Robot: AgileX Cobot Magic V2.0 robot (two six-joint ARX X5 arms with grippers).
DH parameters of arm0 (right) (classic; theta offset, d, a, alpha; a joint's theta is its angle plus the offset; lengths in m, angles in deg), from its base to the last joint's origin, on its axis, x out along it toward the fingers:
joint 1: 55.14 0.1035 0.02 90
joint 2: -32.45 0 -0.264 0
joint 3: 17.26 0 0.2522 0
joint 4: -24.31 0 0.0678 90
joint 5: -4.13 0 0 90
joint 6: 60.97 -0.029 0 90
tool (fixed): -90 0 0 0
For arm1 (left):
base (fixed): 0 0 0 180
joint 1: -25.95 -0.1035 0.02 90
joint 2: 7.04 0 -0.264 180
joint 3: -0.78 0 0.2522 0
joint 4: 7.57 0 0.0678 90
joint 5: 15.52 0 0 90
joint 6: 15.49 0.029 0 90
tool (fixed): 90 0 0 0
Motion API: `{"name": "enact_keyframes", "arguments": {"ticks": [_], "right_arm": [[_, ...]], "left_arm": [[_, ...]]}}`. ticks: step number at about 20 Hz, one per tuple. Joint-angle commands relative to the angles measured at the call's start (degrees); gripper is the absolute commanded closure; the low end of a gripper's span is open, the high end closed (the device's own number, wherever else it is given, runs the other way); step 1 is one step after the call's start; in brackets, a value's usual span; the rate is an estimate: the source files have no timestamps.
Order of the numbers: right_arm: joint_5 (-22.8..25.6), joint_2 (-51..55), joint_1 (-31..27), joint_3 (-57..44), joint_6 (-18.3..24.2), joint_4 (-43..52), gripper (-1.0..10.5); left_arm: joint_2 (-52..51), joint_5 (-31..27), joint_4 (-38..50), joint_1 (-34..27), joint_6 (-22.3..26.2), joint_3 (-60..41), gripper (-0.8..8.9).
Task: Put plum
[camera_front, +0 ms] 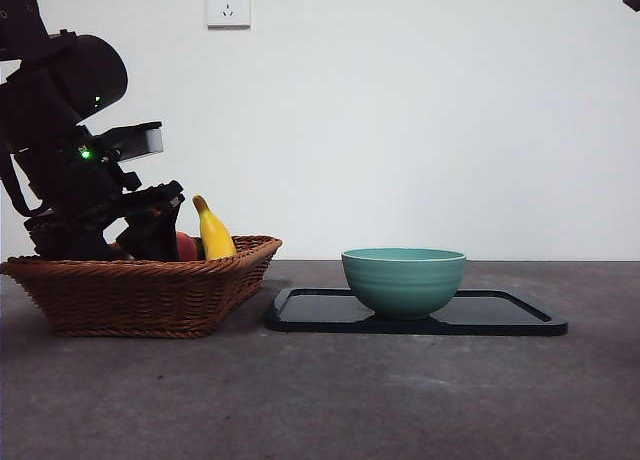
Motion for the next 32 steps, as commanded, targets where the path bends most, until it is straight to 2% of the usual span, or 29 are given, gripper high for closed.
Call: {"name": "enact_keyframes", "arguments": {"ticks": [1,8,12,18,20,27,32], "right_arm": [[0.1,-0.3,0.3,0.5,0.4,0.6,7.5],[0.1,-0.3,0.3,0.5,0.3,0.9,7.5],[0.1,-0.3,0.3,0.5,0.1,1.0,7.5],[0.1,-0.3,0.3,0.5,0.0,1.0,7.5],[0.1,-0.3,0.3,0.5,-0.4,1.0,7.5],[0.3,-0.3,0.3,0.5,-1.1,0.9,7.5],[0.3,-0.4,0.3,0.5,-2.8,0.9,7.5]], "left_arm": [[0.0,-0.1,0.3,0.3,-1.4,0.5,4.28],[-10.7,-0.1,-1.7,0.3,-2.9,0.5,4.3],[-19.5,1.5,-7.1,0.9,-3.6,0.5,4.36],[-34.0,20.2,-19.5,1.4,-4.2,0.5,4.4],[-38.0,23.8,-23.9,1.4,-4.2,0.5,4.4],[-46.1,24.3,-39.0,1.4,0.3,0.5,4.4],[-46.3,24.3,-40.0,1.4,0.8,0.5,4.4]]}}
